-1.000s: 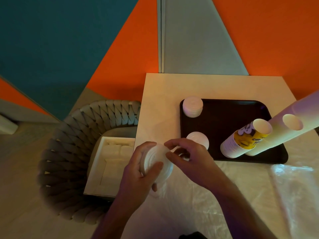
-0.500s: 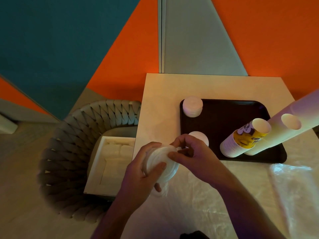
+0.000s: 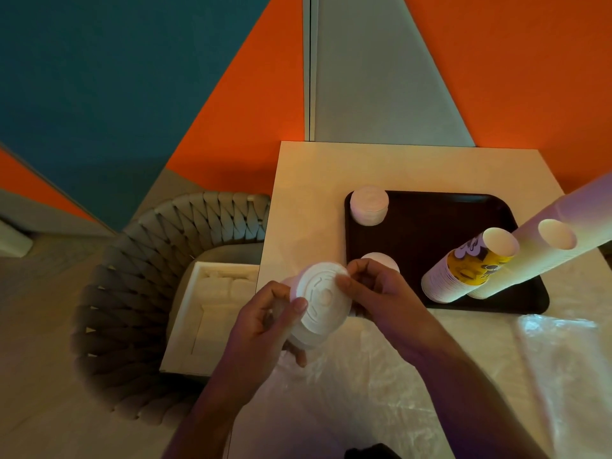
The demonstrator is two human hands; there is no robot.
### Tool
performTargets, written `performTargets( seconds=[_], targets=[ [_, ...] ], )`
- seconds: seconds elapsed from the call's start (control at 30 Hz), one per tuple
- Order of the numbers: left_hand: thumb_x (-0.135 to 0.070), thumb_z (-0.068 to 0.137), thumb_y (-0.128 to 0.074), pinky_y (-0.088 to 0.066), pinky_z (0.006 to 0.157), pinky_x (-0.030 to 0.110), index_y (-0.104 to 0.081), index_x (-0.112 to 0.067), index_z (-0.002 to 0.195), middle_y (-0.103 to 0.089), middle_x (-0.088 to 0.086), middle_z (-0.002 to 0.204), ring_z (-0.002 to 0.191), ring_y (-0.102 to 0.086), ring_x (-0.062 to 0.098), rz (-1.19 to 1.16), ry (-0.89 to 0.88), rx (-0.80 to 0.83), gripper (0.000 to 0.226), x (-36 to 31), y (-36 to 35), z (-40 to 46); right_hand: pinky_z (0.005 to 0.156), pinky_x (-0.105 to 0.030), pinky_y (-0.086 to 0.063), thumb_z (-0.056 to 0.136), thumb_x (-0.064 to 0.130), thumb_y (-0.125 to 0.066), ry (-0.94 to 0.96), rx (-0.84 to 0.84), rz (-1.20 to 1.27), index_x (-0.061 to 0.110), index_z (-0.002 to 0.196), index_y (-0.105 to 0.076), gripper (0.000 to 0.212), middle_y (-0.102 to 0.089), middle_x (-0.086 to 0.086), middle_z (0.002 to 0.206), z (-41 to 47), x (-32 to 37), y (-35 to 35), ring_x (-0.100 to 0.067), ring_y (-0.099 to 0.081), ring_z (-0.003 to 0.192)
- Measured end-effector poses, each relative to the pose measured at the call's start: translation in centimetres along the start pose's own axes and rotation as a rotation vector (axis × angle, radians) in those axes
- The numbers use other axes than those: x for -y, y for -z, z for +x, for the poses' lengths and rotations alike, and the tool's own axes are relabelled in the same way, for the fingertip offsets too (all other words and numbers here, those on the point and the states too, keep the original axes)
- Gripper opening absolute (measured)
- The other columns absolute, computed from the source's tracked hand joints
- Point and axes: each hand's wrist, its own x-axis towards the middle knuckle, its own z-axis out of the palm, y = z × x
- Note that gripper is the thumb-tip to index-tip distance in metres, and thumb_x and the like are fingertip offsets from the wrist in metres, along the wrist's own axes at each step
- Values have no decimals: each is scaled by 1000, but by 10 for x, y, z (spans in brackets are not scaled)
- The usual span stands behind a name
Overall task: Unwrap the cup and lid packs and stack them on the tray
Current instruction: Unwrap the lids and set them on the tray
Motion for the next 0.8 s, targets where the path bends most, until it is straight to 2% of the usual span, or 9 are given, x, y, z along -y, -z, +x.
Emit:
performTargets(
  seconds=[0.07,0.13,0.23,0.3,0.43,0.53,0.63,0.73,0.8],
  targets=[
    [-41,82,-68,-52,47,29,-63,-18,82,-67,7,91,65,-65,22,11,7,8,23,1,1,0,75,-33,-60,87,22,-77,48,-59,-144,19,103,-65,20,-68,5,102,0,-3,1,-19,-68,92],
    [-44,80,-68,-52,48,28,-62,-18,80,-67,4,87,66,-65,21,28,-2,10,26,2,1,0,76,-31,-60,80,28,-85,130,-69,-322,33,110,-60,39,-62,10,117,-5,-2,-1,-16,-68,101],
    [-36,85,-67,-53,47,31,-60,-20,75,-65,4,76,62,-65,20,47,-21,-4,20,3,-2,1,83,-26,-57,66,41,-92,253,33,-549,42,118,-52,66,-52,18,130,-15,0,-5,-3,-57,117],
    [-31,85,-64,-54,48,34,-58,-16,76,-63,6,68,58,-65,23,46,-26,-4,19,2,-5,1,90,-26,-55,62,51,-92,315,65,-665,42,122,-50,74,-50,24,132,-17,-3,-10,-3,-52,122],
    [-38,90,-53,-54,48,32,-57,-4,83,-64,14,66,54,-64,25,7,-17,-32,35,2,-7,0,92,-31,-57,62,50,-92,252,50,-562,43,121,-53,71,-55,25,130,-18,-11,-16,-4,-57,118],
    [-43,101,-47,-53,44,32,-63,-18,74,-62,7,67,57,-63,22,-46,2,-104,40,1,-7,-1,88,-32,-60,64,38,-95,180,78,-366,40,117,-58,65,-60,23,126,-15,-21,-14,-6,-62,115],
    [-35,91,-57,-51,44,33,-60,-23,63,-59,4,68,58,-62,20,19,-4,-154,31,4,-2,0,81,-31,-60,55,47,-94,118,-51,-271,42,111,-61,66,-64,10,123,-3,-31,0,-13,-64,111],
    [-11,88,-68,-52,46,37,-50,-13,71,-56,-3,67,55,-59,16,119,-35,-169,25,11,3,1,85,-28,-51,60,40,-95,218,-303,-578,41,112,-58,64,-59,9,127,22,-35,30,-11,-58,109],
    [-8,90,-71,-55,48,40,-56,-24,87,-66,-9,85,61,-66,20,135,-27,-157,22,14,4,0,90,-30,-41,65,35,-94,258,-396,-799,32,119,-55,67,-50,8,132,40,-38,51,-12,-47,114]
  ],
)
